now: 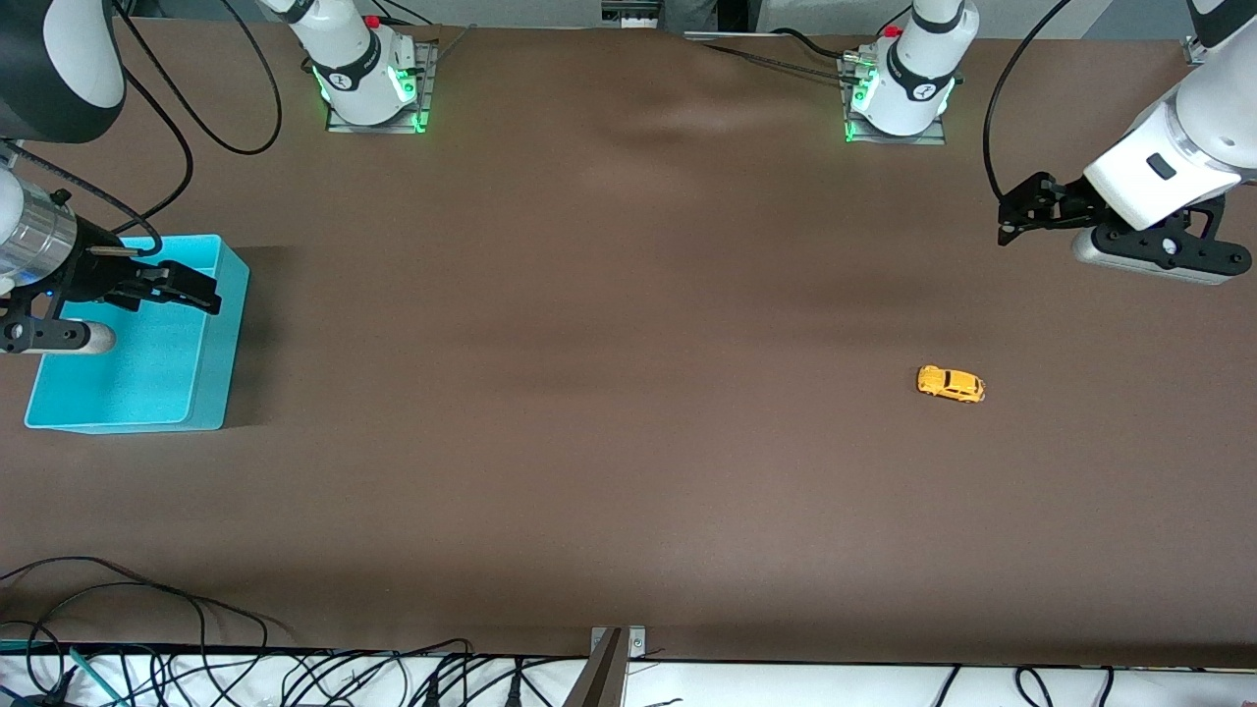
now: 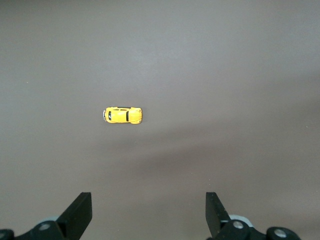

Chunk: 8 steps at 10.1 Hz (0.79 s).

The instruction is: Wind up and store yellow beetle car

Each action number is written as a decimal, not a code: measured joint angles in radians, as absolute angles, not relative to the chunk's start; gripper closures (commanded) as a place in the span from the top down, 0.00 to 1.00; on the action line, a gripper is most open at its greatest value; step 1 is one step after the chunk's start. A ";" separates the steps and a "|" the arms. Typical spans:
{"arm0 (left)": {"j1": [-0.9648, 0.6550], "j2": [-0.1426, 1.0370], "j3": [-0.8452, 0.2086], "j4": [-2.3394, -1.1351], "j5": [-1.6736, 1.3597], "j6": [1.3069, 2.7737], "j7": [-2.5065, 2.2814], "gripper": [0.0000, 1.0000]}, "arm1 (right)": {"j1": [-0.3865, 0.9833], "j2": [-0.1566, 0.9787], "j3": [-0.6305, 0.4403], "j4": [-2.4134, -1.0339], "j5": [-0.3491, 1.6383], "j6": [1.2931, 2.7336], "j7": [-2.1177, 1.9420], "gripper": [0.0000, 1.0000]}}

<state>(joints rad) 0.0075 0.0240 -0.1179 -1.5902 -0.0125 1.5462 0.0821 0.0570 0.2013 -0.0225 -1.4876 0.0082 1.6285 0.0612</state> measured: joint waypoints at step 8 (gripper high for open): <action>0.051 0.141 -0.116 -1.596 0.019 1.581 0.659 1.00 | 0.056 0.202 -0.023 -1.490 0.008 1.599 0.064 1.00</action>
<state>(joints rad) 0.0505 0.1413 -0.1165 -1.5963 0.0190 1.5807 0.6587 0.0561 0.2020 -0.0231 -1.4901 0.0082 1.5989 0.0639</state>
